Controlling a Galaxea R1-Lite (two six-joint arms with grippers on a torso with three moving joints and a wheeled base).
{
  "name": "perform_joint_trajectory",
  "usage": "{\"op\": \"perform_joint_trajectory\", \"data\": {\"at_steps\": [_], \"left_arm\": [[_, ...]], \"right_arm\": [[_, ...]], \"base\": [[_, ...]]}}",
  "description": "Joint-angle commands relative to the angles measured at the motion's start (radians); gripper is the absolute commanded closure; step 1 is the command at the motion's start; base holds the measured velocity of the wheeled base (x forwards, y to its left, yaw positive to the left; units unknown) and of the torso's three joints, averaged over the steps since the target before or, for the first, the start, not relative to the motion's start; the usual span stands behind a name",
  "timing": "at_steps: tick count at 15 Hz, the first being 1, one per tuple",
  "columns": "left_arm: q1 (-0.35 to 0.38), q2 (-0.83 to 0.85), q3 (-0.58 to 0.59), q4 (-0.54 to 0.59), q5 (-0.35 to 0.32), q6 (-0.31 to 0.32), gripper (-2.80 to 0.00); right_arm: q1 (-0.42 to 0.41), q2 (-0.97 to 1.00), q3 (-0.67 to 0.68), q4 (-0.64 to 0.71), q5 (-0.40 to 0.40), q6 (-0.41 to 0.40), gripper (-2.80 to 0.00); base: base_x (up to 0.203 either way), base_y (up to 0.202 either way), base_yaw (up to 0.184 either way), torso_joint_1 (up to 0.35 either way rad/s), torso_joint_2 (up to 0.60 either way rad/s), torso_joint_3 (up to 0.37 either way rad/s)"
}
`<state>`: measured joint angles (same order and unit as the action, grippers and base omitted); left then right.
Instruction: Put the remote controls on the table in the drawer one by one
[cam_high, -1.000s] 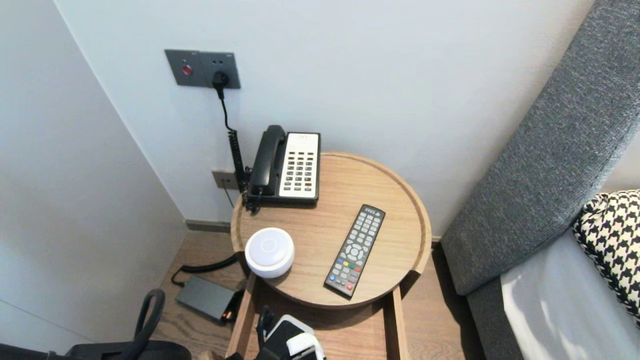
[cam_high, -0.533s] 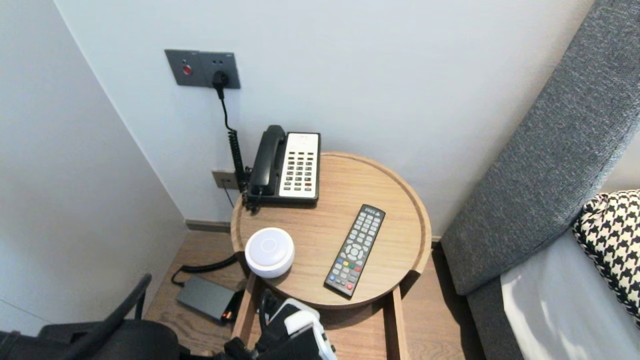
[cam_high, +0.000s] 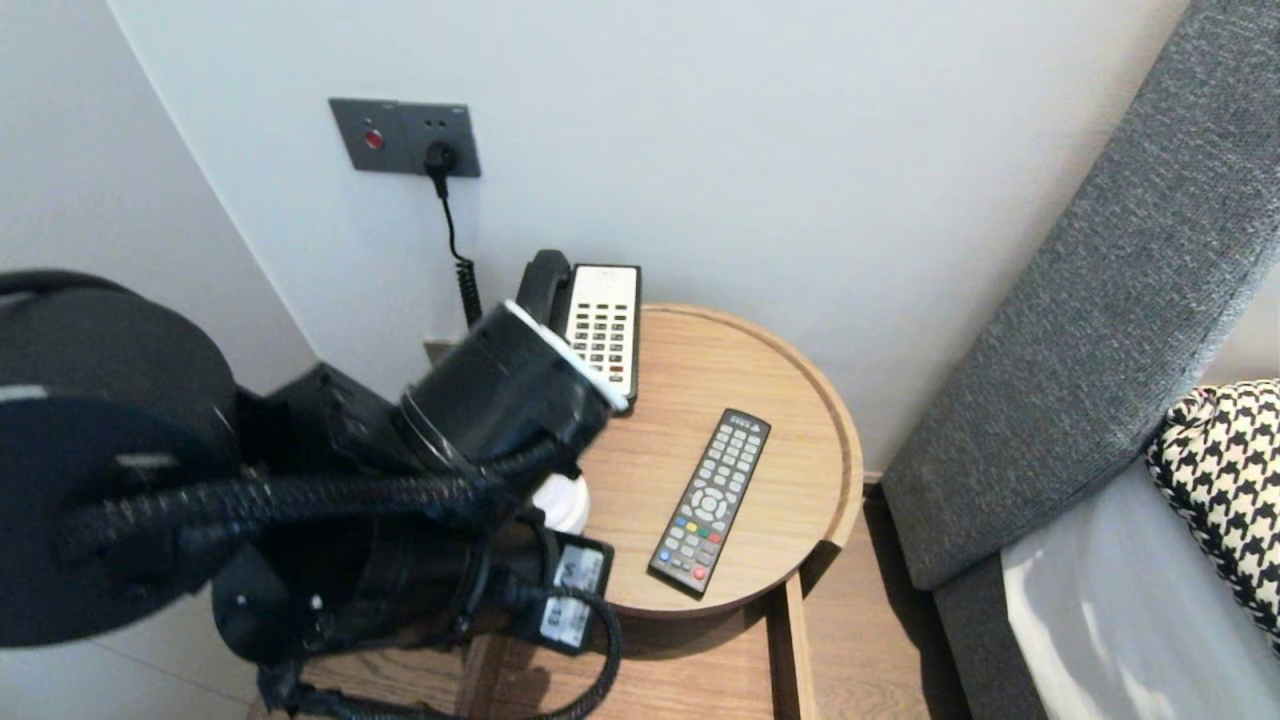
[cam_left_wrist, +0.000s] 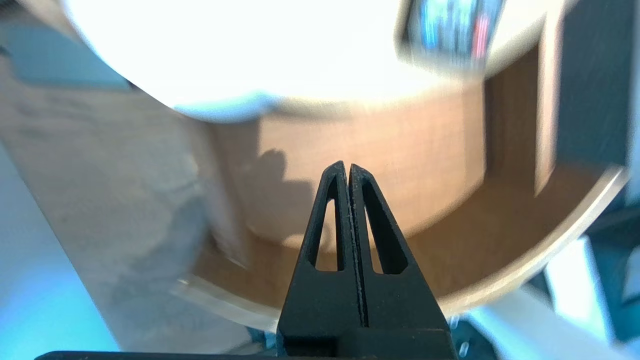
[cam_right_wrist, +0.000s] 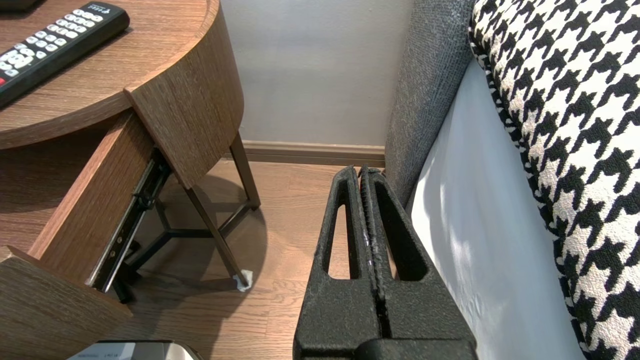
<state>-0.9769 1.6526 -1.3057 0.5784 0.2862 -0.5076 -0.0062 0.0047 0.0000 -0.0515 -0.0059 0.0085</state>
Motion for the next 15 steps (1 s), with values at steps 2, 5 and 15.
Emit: {"op": "perform_joint_trajectory", "data": {"at_steps": [2, 5, 15], "left_arm": [[0.128, -0.018, -0.168, 0.094, 0.000, 0.041, 0.00], [0.176, -0.008, -0.252, 0.171, -0.004, 0.060, 0.00], [0.193, 0.043, -0.262, 0.240, -0.046, 0.167, -2.80]], "right_arm": [[0.000, 0.000, 0.025, -0.001, 0.000, 0.000, 0.00], [0.000, 0.001, 0.026, -0.001, 0.000, -0.001, 0.00], [0.000, 0.001, 0.025, -0.001, 0.000, 0.000, 0.00]], "base": [[0.000, 0.000, 0.000, 0.000, 0.00, 0.000], [0.000, 0.000, 0.000, 0.000, 0.00, 0.000], [0.000, 0.000, 0.000, 0.000, 0.00, 0.000]]}}
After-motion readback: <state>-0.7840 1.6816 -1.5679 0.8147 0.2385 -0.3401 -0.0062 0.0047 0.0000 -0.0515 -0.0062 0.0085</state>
